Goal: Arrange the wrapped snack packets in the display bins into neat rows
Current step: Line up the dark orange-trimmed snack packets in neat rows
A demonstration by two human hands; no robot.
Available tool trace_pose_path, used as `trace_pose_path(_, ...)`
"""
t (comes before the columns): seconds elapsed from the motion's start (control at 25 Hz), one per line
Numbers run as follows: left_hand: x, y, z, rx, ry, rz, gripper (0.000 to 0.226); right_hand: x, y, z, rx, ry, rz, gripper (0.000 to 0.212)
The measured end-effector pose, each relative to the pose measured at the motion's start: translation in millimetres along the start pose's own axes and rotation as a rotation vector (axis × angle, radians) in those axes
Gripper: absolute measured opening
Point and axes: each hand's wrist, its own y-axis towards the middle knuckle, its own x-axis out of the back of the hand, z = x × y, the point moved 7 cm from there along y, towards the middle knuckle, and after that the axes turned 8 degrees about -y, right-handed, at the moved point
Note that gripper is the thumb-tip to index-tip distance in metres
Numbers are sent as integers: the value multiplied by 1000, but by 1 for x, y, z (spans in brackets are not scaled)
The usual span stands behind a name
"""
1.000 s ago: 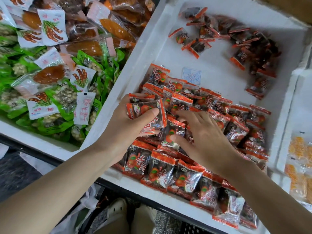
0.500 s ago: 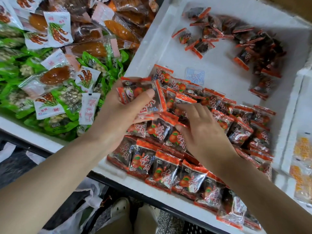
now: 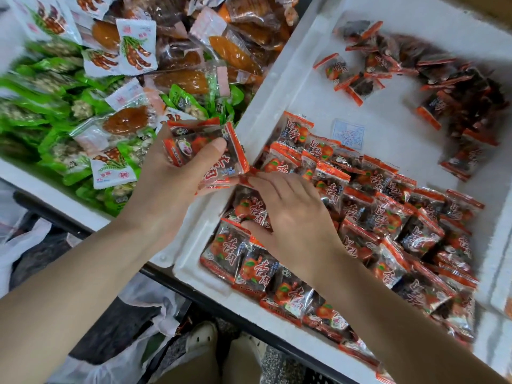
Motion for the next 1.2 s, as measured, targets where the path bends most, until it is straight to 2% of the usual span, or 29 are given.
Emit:
trace_pose_path(0.12,-3,-4,4,19,-15,8,21,0,4,-2,-80,-55,3,57)
trace_pose_path(0.2,-5,-8,9,41,-8,16,22,2,3,-3,-95,11,3,54)
trace_pose_path(0.28,-9,-12,14,71,11,38,30,13,-1,-11,-199,308,-54,40)
trace_pose_path(0.36,-17,-14,17,73,76,81,38,23,-3,-21,-393,842,-5,26)
trace_pose_path(0.44,-30,-15,15,38,165,119,38,26,-7,-23,-520,1240,124,32)
trace_pose_path(0.52,-44,-13,12,3,218,193,35,26,-11,-32,-591,1368,221,39)
trace_pose_path(0.56,-53,-12,13,25,225,254,36,27,-11,-38,-606,1380,240,36)
trace_pose_path(0.64,-65,-6,27,205,172,327,41,28,-11,-56,-638,1392,223,26)
trace_pose_path(0.72,-67,5,38,379,69,263,32,27,-11,-88,-729,1340,122,19)
trace_pose_path(0.8,-70,23,34,307,141,233,5,21,-11,-128,-827,1137,10,20)
trace_pose_path(0.88,-77,37,27,181,320,289,9,12,-5,-150,-800,839,42,22)
trace_pose_path(1.0,-94,54,18,24,587,403,20,-2,9,-154,-655,565,211,19)
trace_pose_path(1.12,-105,67,18,-114,932,506,32,-13,19,-144,-576,524,295,17)
trace_pose_path(1.2,-108,72,21,-228,1185,587,35,-17,23,-139,-558,553,288,11)
